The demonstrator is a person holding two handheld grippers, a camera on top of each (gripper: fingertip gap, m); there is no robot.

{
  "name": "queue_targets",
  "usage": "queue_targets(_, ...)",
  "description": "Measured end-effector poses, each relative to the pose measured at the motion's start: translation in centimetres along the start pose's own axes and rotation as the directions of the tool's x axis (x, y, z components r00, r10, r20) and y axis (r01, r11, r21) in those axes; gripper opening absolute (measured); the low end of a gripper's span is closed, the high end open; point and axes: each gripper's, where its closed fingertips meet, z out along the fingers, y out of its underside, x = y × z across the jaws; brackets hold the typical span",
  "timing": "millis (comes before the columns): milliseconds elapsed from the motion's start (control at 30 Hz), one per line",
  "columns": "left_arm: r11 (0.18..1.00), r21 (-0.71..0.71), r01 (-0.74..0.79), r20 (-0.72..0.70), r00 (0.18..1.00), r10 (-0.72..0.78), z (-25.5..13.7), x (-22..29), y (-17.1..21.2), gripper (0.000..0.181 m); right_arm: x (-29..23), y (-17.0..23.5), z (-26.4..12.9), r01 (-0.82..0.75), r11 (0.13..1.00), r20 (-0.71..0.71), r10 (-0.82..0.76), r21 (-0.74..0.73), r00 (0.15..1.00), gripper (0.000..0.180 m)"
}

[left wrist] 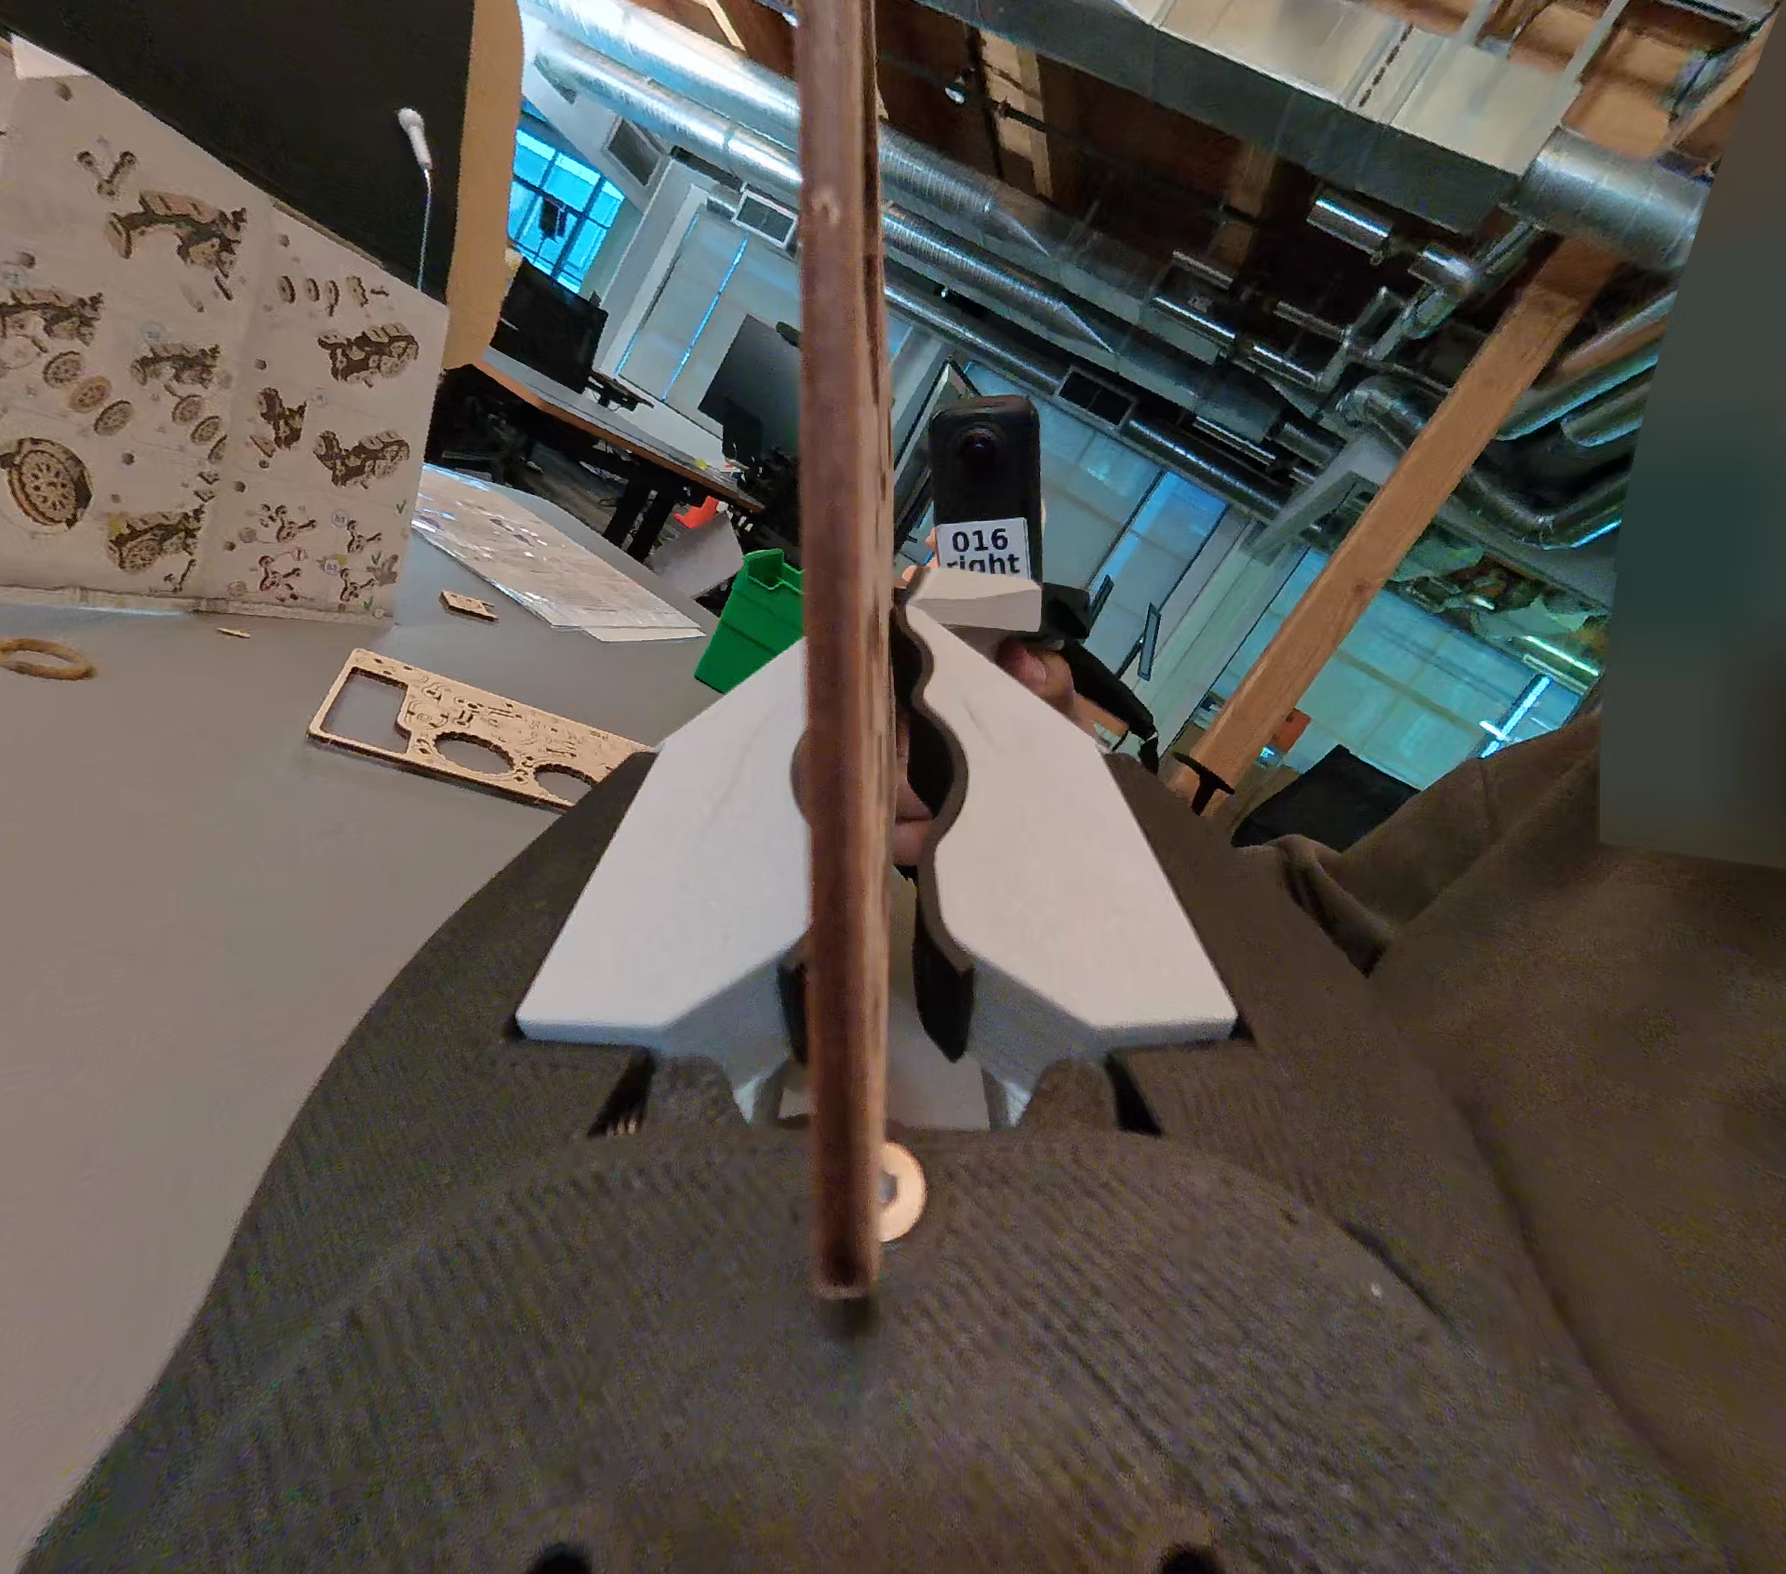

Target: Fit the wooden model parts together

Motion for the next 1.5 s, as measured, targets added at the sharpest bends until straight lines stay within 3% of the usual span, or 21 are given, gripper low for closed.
queue_targets(533, 1.0, -0.011, -0.021, 0.066, 0.998, 0.022, 0.4, -0.4, 0.5, 0.001, 0.4, 0.5, 0.2, 0.011, 1.0, -0.017, -0.011, -0.027, 1.0, 0.009)
queue_targets(700, 0.991, -0.028, -0.134, 0.117, 0.984, 0.137, 0.5, -0.2, 0.7, 0.002, 0.4, 0.6, 0.1, 0.012, 0.999, -0.011, -0.013, -0.037, 1.0, 0.011)
queue_targets(1067, 0.993, -0.034, -0.112, 0.152, 0.982, 0.116, 0.4, -0.8, 1.1, 0.001, 1.1, 1.1, 0.1, 0.048, 0.997, -0.075, -0.052, -0.054, 0.996, 0.013)
queue_targets(1200, 0.984, -0.057, -0.167, 0.175, 0.969, 0.174, 0.5, -1.0, 1.3, 0.001, 1.8, 1.3, 0.0, 0.074, 0.995, -0.125, -0.083, -0.071, 0.989, 0.013)
queue_targets(1300, 0.993, -0.042, -0.111, 0.151, 0.982, 0.116, 0.6, -1.1, 1.1, 0.001, 1.8, 1.0, 0.0, 0.076, 0.996, -0.13, -0.082, -0.052, 0.988, 0.013)
queue_targets(1400, 0.973, -0.087, -0.214, 0.15, 0.963, 0.226, 0.6, -1.0, 1.3, 0.001, 2.1, 1.3, 0.0, 0.074, 0.995, -0.135, -0.082, -0.068, 0.987, 0.016)
queue_targets(1500, 0.985, -0.056, -0.162, 0.124, 0.978, 0.168, 0.5, -0.7, 1.0, 0.001, 2.1, 1.0, -0.1, 0.067, 0.996, -0.125, -0.074, -0.052, 0.989, 0.024)
